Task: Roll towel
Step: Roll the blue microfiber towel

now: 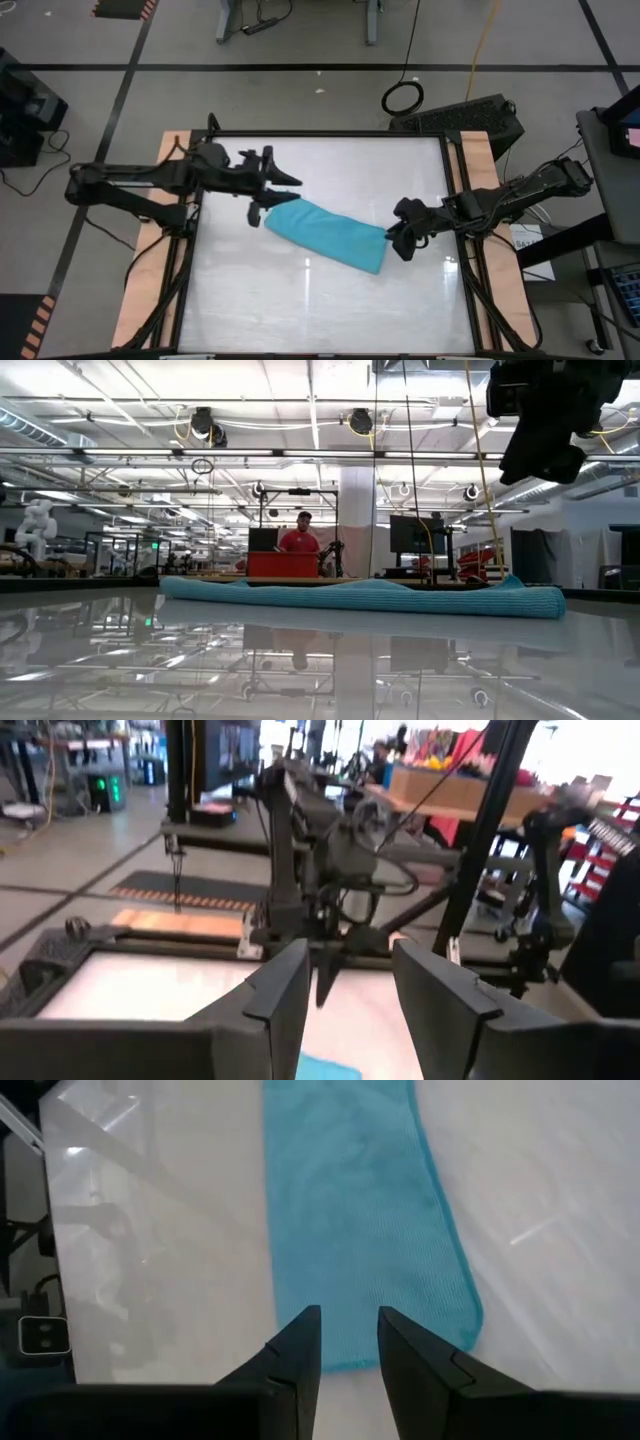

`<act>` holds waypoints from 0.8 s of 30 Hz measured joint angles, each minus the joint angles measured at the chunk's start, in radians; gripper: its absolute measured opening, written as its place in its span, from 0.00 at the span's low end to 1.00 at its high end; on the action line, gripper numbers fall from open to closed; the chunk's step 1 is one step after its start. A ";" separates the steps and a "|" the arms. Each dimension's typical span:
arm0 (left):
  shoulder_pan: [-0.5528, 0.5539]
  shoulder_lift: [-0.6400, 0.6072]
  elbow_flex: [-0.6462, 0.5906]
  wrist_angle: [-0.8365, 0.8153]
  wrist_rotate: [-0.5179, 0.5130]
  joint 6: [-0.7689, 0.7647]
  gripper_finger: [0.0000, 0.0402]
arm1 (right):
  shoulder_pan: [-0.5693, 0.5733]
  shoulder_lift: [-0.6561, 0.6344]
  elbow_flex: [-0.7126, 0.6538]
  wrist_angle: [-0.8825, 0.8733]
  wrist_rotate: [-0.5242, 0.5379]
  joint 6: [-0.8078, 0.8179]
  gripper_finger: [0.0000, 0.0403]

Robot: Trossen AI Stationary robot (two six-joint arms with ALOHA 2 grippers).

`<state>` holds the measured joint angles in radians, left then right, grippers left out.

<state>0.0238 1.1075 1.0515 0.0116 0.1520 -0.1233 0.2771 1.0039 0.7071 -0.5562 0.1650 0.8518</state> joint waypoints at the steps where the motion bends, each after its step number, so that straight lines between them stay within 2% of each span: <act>1: 0.000 -0.008 0.000 0.004 0.000 0.000 0.38 | 0.000 0.000 0.000 0.011 0.000 -0.001 0.23; 10: 0.000 -0.021 0.000 0.002 -0.003 0.000 0.38 | 0.000 0.000 0.000 0.048 -0.001 -0.022 0.23; 24: 0.000 -0.014 0.000 0.002 -0.003 0.000 0.38 | 0.009 0.001 0.000 0.205 -0.011 -0.047 0.23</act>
<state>0.0238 1.0935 1.0512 0.0136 0.1486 -0.1234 0.2860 1.0046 0.7071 -0.3507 0.1539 0.8050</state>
